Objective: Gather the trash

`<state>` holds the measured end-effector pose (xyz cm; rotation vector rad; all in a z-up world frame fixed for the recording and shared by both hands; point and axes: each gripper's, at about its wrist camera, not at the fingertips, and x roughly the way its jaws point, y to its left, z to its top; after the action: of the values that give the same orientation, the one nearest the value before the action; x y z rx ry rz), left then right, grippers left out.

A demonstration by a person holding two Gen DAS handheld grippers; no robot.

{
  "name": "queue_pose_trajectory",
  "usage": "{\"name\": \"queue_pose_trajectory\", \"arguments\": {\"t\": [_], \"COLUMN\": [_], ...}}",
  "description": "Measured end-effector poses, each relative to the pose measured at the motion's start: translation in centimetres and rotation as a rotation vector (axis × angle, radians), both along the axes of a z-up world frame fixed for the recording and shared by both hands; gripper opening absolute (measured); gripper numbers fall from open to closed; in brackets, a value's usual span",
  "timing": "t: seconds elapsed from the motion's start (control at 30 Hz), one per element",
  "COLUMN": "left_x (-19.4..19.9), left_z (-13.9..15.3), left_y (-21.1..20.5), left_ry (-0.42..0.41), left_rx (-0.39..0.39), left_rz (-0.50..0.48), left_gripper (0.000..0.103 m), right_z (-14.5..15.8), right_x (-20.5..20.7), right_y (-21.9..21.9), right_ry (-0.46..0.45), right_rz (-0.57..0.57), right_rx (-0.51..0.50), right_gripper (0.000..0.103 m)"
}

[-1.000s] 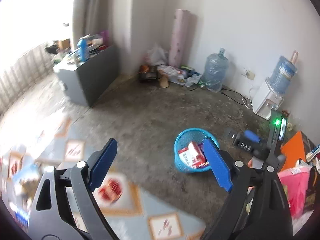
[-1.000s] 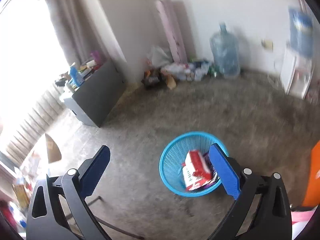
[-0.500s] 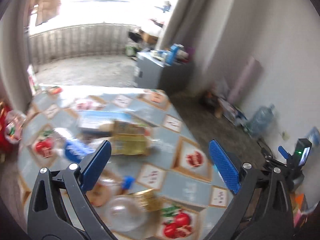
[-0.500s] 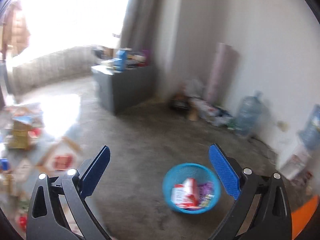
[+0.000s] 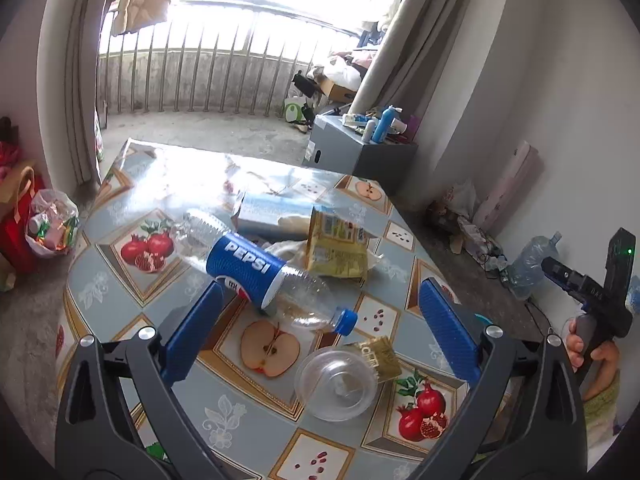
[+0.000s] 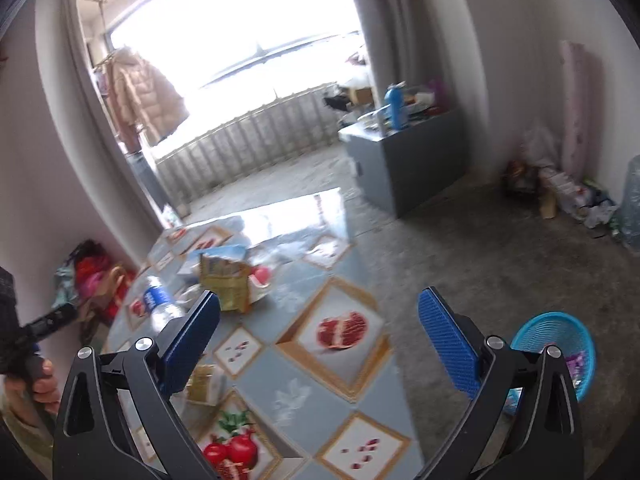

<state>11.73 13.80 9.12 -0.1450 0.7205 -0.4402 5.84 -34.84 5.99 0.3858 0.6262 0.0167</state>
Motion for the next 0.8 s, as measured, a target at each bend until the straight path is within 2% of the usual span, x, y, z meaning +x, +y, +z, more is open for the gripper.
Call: {"name": "queue_pose_trajectory", "arguments": {"t": [0.23,0.43,0.53,0.7,0.8], "left_x": [3.3,7.5,9.2,11.1,11.7], "left_z": [-2.6,-4.8,-5.8,-8.1,-9.7], "left_y": [3.2,5.4,5.9,5.8,5.5], "left_ry": [0.055,0.108,0.134,0.222,0.276], "left_rx": [-0.062,-0.139,-0.179,-0.255,-0.259], "left_rz": [0.065,0.132,0.150,0.143,0.147], "left_gripper": [0.094,0.094,0.094,0.081,0.076], "right_z": [-0.1,-1.4,-2.5,-6.0,-8.2], "right_x": [6.4,16.4,22.2,30.8,33.9], "right_y": [3.8,7.8,10.2,14.7,16.3], "right_ry": [0.050,0.127,0.188,0.327,0.401], "right_rz": [0.213,0.395,0.476,0.591,0.594], "right_rx": [0.064,0.133,0.129,0.099,0.057], "right_gripper": [0.096,0.096,0.096,0.096,0.096]}}
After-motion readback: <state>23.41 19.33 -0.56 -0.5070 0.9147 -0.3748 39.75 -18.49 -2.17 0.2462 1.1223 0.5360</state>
